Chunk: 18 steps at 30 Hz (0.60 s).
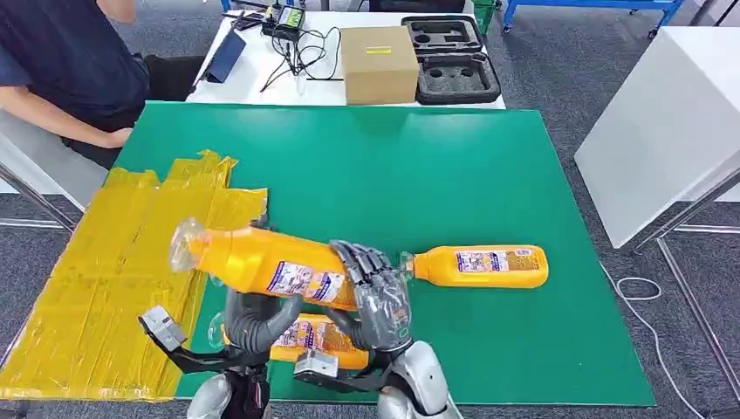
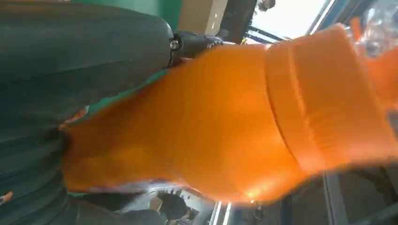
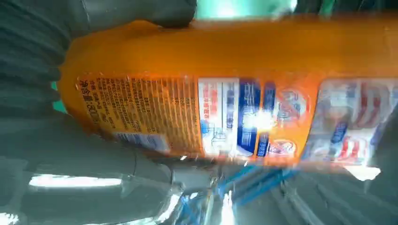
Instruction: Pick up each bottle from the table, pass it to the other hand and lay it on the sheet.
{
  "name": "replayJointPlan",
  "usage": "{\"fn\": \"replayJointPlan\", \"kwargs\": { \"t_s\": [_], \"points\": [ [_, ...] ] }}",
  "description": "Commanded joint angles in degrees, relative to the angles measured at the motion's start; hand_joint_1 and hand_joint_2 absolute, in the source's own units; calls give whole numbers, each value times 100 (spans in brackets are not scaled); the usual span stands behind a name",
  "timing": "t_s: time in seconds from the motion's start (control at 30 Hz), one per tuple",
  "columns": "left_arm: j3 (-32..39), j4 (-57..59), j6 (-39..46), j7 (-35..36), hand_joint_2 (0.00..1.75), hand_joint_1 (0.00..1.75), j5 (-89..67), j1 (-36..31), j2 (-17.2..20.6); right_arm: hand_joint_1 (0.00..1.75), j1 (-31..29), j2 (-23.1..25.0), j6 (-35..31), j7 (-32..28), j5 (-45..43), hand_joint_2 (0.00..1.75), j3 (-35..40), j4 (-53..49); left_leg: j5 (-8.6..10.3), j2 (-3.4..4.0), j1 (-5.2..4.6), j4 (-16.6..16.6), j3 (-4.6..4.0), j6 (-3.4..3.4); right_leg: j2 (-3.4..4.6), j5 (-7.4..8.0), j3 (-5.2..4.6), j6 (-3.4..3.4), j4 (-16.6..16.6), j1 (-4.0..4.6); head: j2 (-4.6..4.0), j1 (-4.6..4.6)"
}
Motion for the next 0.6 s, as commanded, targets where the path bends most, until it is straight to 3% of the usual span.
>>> {"fn": "replayJointPlan", "kwargs": {
  "t_s": [0.03, 0.33, 0.5, 0.53, 0.57, 0.6],
  "points": [
    [-126, 693, 38, 178, 175, 0, 83, -603, -108, 175, -250, 232, -20, 38, 472, 175, 678, 1744, -1, -8, 9, -1, 8, -13, -13, -2, 15, -9, -7, 9, 0, 4],
    [-210, 876, 12, 288, 175, 0, 146, -820, -146, 175, -177, 152, -20, 339, 483, 175, 870, 1570, -1, -17, 6, 0, 8, -13, -22, -6, 15, -9, -4, 7, 0, 2],
    [-202, 1102, -181, 357, 175, 0, 216, -1031, -218, 175, -109, 209, -20, 415, 591, 175, 622, 1451, -1, -26, 12, 4, 8, -17, -33, -7, 19, -11, -6, 13, 0, 4],
    [-194, 1154, -249, 422, 175, 140, 227, -1076, -243, 175, -80, 232, -20, 421, 633, 175, 546, 1413, 1, -26, 8, 4, 2, -14, -33, -7, 12, -9, -3, 9, 0, 4],
    [-212, 1204, -281, 456, 175, 168, 287, -1114, -243, 175, -62, 232, -20, 464, 665, 175, 519, 1360, -3, -32, 15, 7, 10, -21, -41, -11, 24, -14, -5, 16, 0, 4],
    [-223, 1229, -291, 453, 175, 175, 333, -1136, -243, 175, -62, 232, -20, 483, 666, 175, 525, 1343, -1, -30, 12, 7, 5, -17, -38, -9, 16, -11, -3, 13, 0, 4]
  ]
}}
